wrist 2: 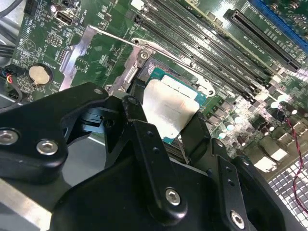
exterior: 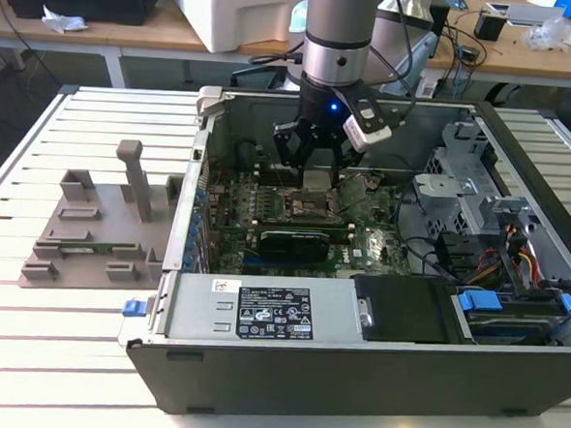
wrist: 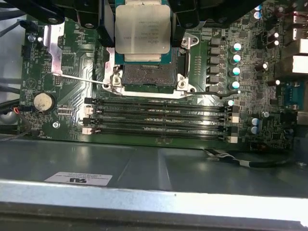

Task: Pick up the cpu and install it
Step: 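Pick up the cpu and move it towards the insertion slot, then place the cpu into insertion slot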

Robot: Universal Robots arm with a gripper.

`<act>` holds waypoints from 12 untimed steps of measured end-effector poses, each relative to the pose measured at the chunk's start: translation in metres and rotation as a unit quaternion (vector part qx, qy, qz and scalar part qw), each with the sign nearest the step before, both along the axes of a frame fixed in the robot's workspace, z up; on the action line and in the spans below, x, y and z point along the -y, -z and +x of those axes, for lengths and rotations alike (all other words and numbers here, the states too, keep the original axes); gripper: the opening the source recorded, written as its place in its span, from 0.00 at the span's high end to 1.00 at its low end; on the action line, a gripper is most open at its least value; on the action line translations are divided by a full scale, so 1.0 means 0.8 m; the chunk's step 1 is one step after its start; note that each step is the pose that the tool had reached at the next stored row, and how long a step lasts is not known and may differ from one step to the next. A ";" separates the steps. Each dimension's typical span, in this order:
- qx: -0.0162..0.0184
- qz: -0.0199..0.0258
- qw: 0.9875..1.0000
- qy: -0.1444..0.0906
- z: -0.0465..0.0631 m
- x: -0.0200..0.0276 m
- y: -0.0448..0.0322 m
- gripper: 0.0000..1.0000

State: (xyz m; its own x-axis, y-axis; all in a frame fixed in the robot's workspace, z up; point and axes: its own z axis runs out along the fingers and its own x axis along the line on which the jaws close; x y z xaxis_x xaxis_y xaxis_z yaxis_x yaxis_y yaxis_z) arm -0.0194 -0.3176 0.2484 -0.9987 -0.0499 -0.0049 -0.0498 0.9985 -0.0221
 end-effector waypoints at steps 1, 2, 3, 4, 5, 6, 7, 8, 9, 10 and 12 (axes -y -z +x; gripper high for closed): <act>0.000 0.000 1.000 0.000 0.000 0.0000 0.0000 0.45; 0.000 0.000 1.000 0.000 0.000 0.0000 0.0001 0.45; 0.000 0.000 1.000 0.000 0.000 0.0000 0.0002 0.45; 0.000 0.000 1.000 0.000 0.000 0.0000 0.0002 0.45; 0.000 0.000 1.000 0.000 0.000 0.0000 0.0002 0.45; 0.000 0.000 1.000 0.000 0.000 0.0000 0.0002 0.45; 0.000 0.000 1.000 0.000 0.000 0.0000 0.0003 0.45; 0.000 0.000 1.000 0.000 0.000 0.0000 0.0004 0.45; 0.000 0.000 1.000 0.000 0.000 0.0000 0.0004 0.45; 0.000 0.000 1.000 0.000 0.000 0.0000 0.0004 0.45; 0.000 0.000 1.000 0.000 0.000 0.0000 0.0005 0.45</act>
